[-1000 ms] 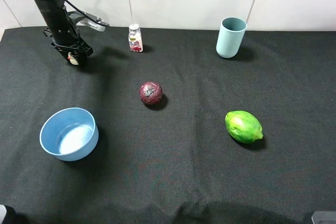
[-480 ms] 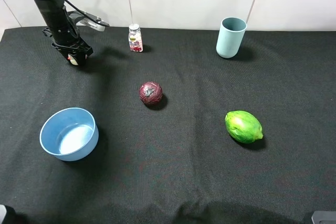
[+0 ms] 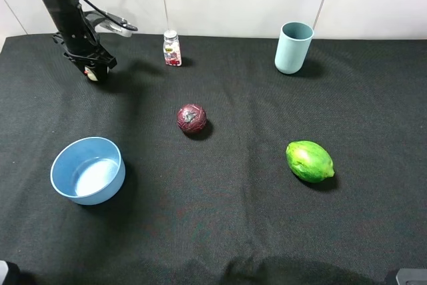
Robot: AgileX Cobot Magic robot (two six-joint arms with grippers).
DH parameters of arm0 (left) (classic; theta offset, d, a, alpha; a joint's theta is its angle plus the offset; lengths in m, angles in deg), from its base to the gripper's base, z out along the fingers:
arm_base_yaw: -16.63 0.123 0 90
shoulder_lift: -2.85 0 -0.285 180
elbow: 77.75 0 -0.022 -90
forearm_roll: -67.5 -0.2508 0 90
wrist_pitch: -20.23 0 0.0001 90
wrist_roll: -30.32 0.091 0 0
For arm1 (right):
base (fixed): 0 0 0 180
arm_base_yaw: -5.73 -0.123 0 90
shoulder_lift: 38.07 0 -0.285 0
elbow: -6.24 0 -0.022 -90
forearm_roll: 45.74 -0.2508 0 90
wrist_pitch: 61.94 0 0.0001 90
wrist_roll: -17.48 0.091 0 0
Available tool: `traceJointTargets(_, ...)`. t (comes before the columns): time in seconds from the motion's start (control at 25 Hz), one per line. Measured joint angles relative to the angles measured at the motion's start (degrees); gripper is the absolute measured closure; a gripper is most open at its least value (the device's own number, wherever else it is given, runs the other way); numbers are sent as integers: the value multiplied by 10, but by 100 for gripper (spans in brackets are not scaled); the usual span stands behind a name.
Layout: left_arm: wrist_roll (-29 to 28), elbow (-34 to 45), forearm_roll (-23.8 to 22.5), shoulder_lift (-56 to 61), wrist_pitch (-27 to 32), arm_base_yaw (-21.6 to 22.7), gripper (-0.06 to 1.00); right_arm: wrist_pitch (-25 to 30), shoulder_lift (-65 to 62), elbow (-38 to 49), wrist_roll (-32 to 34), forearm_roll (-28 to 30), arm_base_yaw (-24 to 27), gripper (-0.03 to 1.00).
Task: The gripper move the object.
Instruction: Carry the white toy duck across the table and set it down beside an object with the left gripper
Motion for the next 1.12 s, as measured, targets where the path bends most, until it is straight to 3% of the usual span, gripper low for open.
traceJointTargets(1.12, -46, -1, 16, 134, 157, -3, 42, 0, 0, 0, 0, 0, 0, 27)
